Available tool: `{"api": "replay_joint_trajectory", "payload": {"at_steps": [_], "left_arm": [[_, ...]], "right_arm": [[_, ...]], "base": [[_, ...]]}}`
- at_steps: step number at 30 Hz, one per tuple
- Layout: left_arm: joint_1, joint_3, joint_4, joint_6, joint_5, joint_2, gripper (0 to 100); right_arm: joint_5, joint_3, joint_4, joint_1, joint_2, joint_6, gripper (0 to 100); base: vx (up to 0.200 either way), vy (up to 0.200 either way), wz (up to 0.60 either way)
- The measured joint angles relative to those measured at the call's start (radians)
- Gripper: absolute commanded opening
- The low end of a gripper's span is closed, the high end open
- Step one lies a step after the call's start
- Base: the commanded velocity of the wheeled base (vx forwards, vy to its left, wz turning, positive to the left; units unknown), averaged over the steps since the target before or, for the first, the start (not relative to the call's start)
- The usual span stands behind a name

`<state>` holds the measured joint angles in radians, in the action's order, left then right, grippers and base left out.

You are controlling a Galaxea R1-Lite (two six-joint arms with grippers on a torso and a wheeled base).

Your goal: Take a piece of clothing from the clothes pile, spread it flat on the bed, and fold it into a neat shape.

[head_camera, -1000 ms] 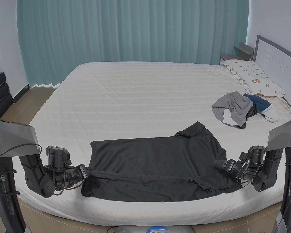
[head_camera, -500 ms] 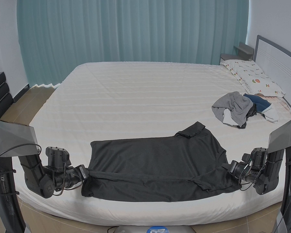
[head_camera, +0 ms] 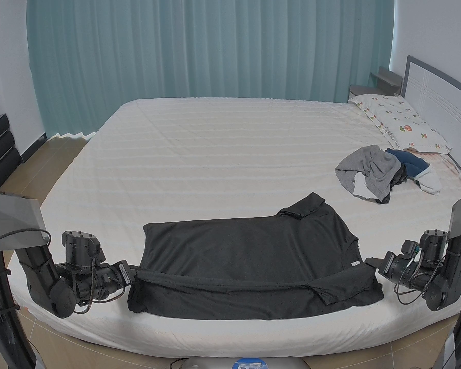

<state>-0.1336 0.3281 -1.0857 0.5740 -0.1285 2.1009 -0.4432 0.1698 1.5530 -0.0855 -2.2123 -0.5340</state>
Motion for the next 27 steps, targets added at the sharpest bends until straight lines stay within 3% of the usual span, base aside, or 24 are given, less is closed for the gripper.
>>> {"api": "replay_joint_trajectory", "payload": {"at_steps": [9,16,27], "left_arm": [[0.001,-0.083,-0.017,-0.004,0.001,-0.07,0],[0.005,-0.174,-0.129,-0.004,0.003,-0.096,0],[0.005,-0.279,-0.221,-0.006,0.001,-0.102,0]], "right_arm": [[-0.051,-0.126,0.0,-0.012,0.147,-0.001,0],[-0.053,-0.15,0.0,-0.04,0.23,-0.034,0],[-0.057,-0.153,-0.191,-0.05,0.332,-0.005,0]], "base": [[0.0,0.0,0.0],[0.0,0.0,0.0],[0.0,0.0,0.0]]}}
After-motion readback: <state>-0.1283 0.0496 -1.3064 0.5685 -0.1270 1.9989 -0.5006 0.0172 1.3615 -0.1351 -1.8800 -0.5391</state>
